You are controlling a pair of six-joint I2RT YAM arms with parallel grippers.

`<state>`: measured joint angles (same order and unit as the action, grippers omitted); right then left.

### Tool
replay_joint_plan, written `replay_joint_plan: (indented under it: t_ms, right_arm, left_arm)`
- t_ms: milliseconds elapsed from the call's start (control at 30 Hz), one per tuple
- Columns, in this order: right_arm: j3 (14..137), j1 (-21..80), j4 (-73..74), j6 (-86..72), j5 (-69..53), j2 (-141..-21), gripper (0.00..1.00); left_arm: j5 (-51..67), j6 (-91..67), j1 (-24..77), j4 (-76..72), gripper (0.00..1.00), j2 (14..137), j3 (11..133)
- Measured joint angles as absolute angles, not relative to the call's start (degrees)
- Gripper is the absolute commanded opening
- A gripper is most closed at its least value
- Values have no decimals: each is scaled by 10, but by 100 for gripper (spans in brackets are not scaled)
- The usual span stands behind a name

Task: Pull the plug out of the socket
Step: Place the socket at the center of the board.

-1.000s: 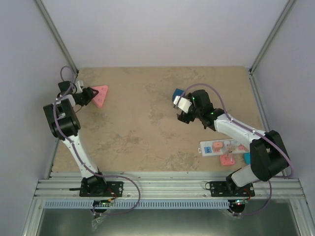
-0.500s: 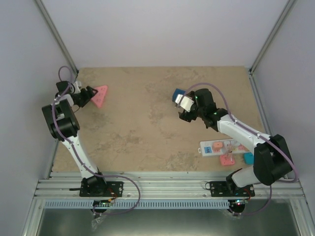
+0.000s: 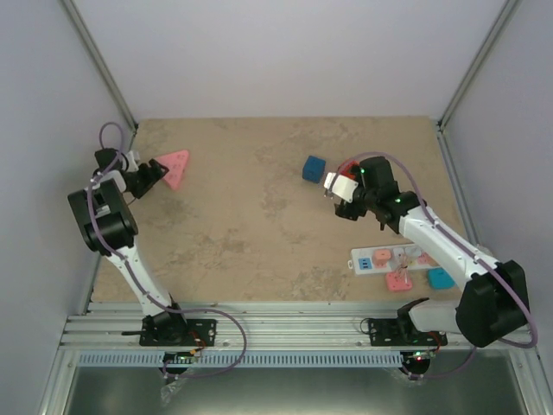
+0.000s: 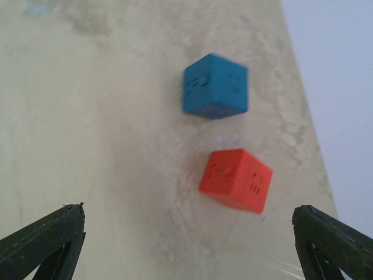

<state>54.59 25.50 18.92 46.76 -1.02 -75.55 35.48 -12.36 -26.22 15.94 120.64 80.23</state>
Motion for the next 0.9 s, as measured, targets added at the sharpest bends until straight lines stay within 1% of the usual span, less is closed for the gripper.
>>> replay_joint_plan:
  t_ms: [333, 467, 533, 667, 900]
  right_arm:
    - [522, 253, 398, 592, -37, -669, 98]
    - [508, 254, 458, 617, -41, -669, 98]
    - [483, 258, 474, 622, -30, -675, 98]
    - [435, 269, 496, 624, -6, -693, 98]
    - [422, 299, 510, 616, 8, -709, 98]
  left_arm:
    - [303, -102, -270, 192, 96, 1144, 758]
    - [288, -92, -271, 209, 96, 1127, 757]
    - [283, -86, -272, 218, 99, 1118, 754]
    - [282, -74, -272, 238, 100, 1084, 735]
    - [287, -56, -272, 261, 100, 990, 724]
